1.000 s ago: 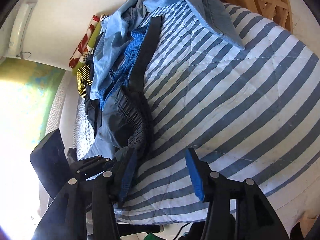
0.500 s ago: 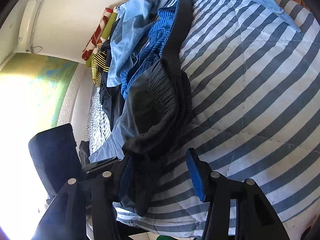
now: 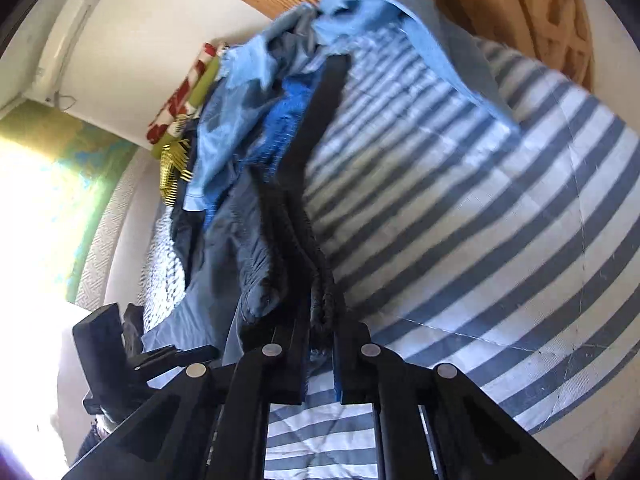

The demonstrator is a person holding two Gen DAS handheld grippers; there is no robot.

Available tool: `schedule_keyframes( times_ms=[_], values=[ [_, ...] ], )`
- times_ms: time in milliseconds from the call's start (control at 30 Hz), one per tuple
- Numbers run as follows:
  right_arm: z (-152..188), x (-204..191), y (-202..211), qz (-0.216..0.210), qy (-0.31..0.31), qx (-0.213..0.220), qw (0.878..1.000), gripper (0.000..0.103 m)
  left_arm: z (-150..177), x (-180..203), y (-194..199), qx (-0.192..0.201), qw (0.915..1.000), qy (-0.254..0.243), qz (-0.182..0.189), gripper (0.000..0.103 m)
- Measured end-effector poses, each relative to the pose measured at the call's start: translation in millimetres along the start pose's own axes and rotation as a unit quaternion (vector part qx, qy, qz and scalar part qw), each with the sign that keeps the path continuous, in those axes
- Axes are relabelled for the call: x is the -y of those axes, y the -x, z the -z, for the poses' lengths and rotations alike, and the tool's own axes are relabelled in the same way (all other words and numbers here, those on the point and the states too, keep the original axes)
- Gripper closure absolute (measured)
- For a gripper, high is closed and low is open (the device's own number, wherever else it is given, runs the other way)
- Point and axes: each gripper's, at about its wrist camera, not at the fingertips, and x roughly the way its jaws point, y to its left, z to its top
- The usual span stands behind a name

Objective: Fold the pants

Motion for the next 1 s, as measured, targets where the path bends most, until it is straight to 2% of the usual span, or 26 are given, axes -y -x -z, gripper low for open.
schedule_keyframes(
  times_ms=[133,233,267,367,433,467,500,533,600,700,833,967,1000],
  values=[
    [3,-4,-1,-0.039,0.018,-0.01,0.999,0.09,-7,26,2,0.009,0.9995,-0.027,0.012,0.042],
    [-3,7,6,-0.07,-0.007,-0.014,0.997,0.075,-22,54,-4,0.021,0.9981,-0.05,0.029,0.042],
    [-5,12,9,-0.075,-0.02,-0.006,0.997,0.074,-25,66,-10,0.024,0.9971,-0.066,0.029,0.041],
    [-11,31,14,-0.108,-0.063,-0.005,0.992,0.074,-44,100,-39,0.025,0.9946,-0.101,0.0,0.041],
    [-12,35,11,-0.102,-0.068,-0.011,0.992,0.074,-52,110,-53,0.021,0.9936,-0.109,-0.022,0.05],
    [-12,35,10,-0.101,-0.069,-0.014,0.992,0.072,-56,113,-60,0.015,0.993,-0.114,-0.025,0.07],
    [-11,36,7,-0.103,-0.073,-0.017,0.992,0.07,-59,116,-66,0.01,0.9925,-0.119,-0.028,0.082],
    [-11,36,5,-0.106,-0.076,-0.02,0.991,0.065,-57,119,-67,0.01,0.9922,-0.121,-0.031,0.084],
    [-11,39,6,-0.114,-0.076,-0.022,0.99,0.063,-53,118,-65,0.01,0.9927,-0.119,-0.016,0.089],
    [-12,43,7,-0.145,-0.085,-0.02,0.986,0.056,-48,118,-67,0.006,0.9921,-0.125,-0.001,0.089],
    [-18,34,2,-0.118,-0.073,-0.03,0.99,0.053,-42,123,-75,-0.001,0.9897,-0.143,-0.012,0.089],
    [-20,15,-4,-0.052,-0.036,-0.04,0.997,0.054,-41,123,-75,0.004,0.9902,-0.139,-0.013,0.089],
    [-20,8,-5,-0.028,-0.022,-0.041,0.999,0.054,-40,123,-74,0.004,0.9901,-0.139,-0.014,0.086]
  ],
)
